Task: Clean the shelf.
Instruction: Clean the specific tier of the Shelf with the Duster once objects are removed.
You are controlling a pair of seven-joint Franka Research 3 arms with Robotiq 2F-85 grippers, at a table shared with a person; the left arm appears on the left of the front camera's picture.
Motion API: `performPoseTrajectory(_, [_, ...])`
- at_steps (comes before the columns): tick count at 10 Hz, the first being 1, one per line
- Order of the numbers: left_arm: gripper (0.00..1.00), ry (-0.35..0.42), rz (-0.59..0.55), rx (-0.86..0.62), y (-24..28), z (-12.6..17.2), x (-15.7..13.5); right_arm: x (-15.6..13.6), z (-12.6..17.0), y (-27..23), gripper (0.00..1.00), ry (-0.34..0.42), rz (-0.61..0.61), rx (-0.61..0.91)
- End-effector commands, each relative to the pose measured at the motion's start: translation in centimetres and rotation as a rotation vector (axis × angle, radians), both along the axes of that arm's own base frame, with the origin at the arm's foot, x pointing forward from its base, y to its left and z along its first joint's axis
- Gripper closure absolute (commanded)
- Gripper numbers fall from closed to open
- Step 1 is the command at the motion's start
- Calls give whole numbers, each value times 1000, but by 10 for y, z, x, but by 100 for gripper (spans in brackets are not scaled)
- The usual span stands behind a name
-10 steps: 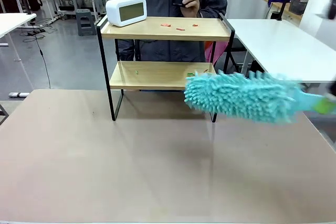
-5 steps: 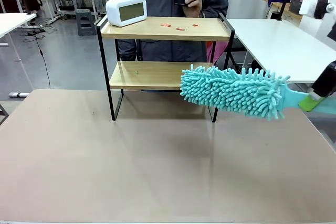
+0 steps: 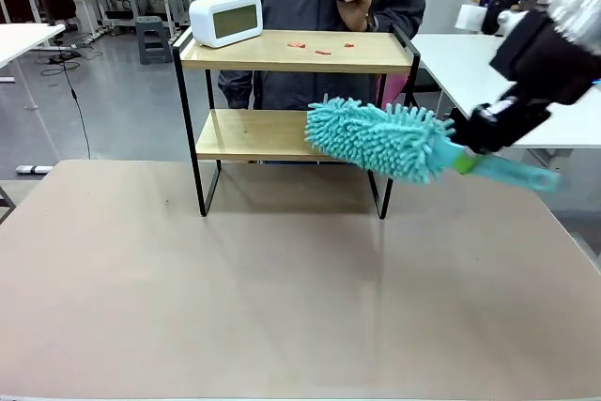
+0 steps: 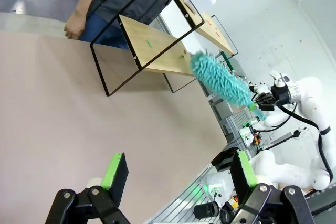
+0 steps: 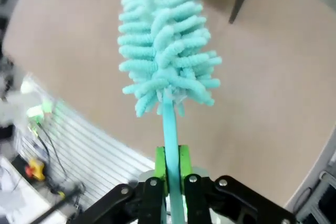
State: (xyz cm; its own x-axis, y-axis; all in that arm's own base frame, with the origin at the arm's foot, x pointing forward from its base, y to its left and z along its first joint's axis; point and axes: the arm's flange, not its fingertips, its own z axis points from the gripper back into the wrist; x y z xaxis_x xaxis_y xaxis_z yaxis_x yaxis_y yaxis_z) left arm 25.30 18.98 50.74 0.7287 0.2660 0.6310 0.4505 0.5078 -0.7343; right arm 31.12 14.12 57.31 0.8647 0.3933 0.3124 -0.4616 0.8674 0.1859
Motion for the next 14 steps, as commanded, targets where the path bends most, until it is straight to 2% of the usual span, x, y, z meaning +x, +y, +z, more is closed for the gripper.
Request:
performPoseTrajectory(1, [0,-26,-3,-6,-1,2,0,14,-8,15,88,-107,-152,83])
performPoseTrajectory(3, [0,-26,-3,-6,-1,2,0,31,-20,23,88,-96,-297,71])
performPoseTrajectory(5, [0,-26,-3,-6,-1,2,0,47,-28,38,88,-149,-405,96])
performPoseTrajectory(7, [0,-26,-3,-6,-1,2,0,56,-40,56,88,-163,-470,82])
performPoseTrajectory(11, [0,-26,-3,-6,-1,2,0,64,-61,66,88,-121,-518,50])
performPoseTrajectory(13, [0,-26,-3,-6,-1,2,0,66,-65,65,88,-152,-527,61])
performPoseTrajectory(14, [0,-26,-3,-6,-1,2,0,68,-68,65,88,-137,-523,53])
